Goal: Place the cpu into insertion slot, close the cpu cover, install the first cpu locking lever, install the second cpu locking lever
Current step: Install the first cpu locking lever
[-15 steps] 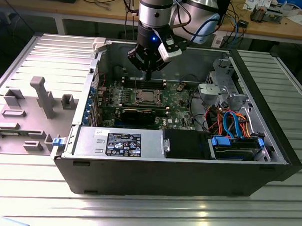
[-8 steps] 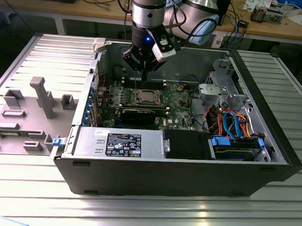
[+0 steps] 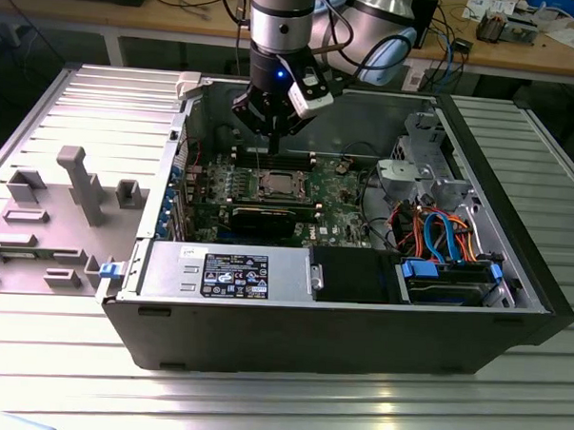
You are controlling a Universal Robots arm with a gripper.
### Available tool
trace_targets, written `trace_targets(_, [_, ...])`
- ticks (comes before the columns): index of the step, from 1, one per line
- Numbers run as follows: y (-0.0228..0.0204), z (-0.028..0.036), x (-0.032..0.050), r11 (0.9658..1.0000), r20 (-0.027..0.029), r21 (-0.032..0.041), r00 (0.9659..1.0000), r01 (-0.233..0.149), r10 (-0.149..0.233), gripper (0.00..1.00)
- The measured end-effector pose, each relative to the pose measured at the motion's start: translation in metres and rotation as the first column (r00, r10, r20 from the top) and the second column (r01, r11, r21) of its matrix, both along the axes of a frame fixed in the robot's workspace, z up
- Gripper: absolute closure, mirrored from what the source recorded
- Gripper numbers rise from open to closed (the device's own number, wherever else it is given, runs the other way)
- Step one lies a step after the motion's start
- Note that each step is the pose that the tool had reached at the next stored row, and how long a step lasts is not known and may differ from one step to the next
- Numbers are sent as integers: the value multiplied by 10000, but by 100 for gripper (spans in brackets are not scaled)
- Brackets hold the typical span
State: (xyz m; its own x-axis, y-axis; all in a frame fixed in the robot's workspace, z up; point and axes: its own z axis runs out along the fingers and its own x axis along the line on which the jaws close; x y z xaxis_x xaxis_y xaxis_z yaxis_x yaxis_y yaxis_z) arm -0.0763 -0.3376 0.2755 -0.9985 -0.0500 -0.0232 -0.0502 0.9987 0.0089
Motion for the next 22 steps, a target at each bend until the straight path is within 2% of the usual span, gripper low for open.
trace_targets(12, [0,0,-24,10000,0,0,10000,1,-1,89])
trace_targets(22, [0,-2,-83,10000,0,1,10000,1,-1,89])
